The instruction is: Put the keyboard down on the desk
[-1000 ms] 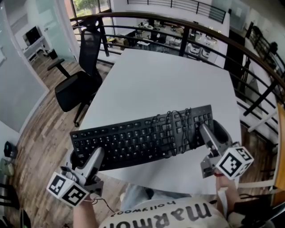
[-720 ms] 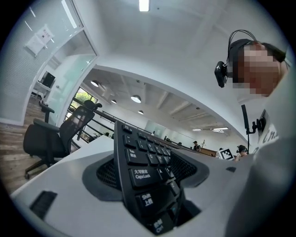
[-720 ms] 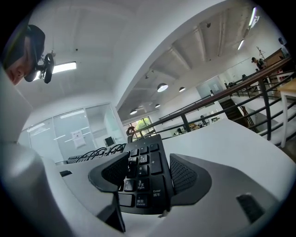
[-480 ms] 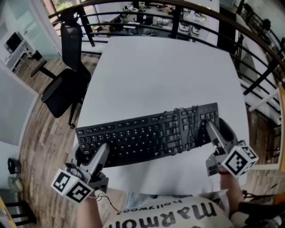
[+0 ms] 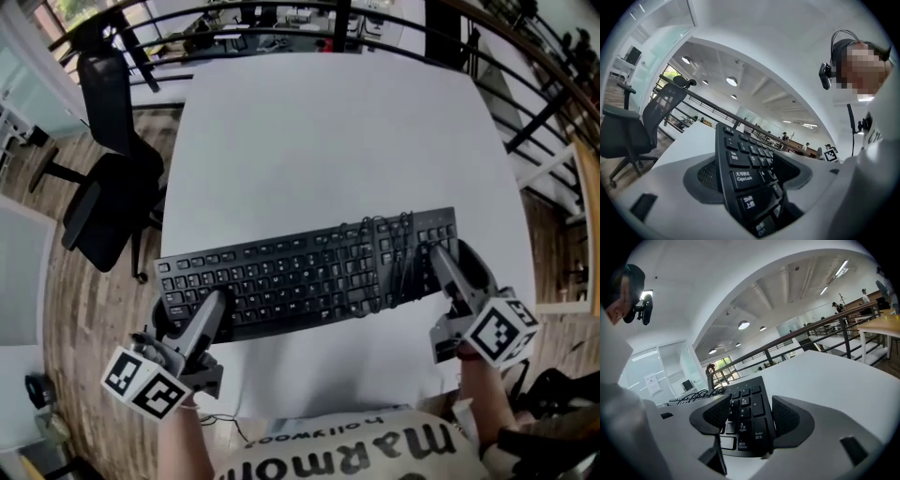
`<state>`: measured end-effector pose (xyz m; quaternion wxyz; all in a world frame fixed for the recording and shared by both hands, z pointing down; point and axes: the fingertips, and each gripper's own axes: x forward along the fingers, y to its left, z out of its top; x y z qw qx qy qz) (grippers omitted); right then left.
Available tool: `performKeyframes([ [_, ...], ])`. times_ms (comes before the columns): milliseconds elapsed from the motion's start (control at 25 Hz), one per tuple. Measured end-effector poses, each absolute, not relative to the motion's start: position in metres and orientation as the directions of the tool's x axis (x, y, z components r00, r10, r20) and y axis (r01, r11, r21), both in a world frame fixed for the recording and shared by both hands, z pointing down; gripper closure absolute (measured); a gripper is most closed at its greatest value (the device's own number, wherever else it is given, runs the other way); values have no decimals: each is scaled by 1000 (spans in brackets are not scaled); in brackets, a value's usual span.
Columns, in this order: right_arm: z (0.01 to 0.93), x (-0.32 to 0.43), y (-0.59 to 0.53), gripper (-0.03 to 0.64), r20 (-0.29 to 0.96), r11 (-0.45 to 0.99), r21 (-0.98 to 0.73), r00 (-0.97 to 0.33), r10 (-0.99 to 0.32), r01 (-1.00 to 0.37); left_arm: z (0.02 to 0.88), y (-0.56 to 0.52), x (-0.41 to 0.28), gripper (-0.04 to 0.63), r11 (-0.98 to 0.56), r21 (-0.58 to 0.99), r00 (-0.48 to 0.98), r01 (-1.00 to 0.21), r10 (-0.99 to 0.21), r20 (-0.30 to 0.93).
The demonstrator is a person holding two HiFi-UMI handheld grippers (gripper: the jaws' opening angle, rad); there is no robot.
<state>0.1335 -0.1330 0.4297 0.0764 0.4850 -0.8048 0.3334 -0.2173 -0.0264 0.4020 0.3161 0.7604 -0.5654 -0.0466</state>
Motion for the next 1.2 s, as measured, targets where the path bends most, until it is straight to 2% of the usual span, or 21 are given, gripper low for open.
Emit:
performKeyframes([
  [160,436,131,-138,321,326,367,-478,-549,-770,-798,397,-26,-217,281,-210,458,335,-864,-919,211],
  [360,437,132,-137,321,295,371,-471,-539,-789,-800,403,-31,-217,281,-258,435,357,-862,-920,161],
  [960,425,130,-137,322,488,299,-419,-490,-722,-857,409,-31,-220,276,-165,541,357,-825,-894,272],
  [1200,428,130,-138,322,524,298,-418,-496,-693,-858,413,-30,-221,276,-119,577,359,-808,-876,322],
])
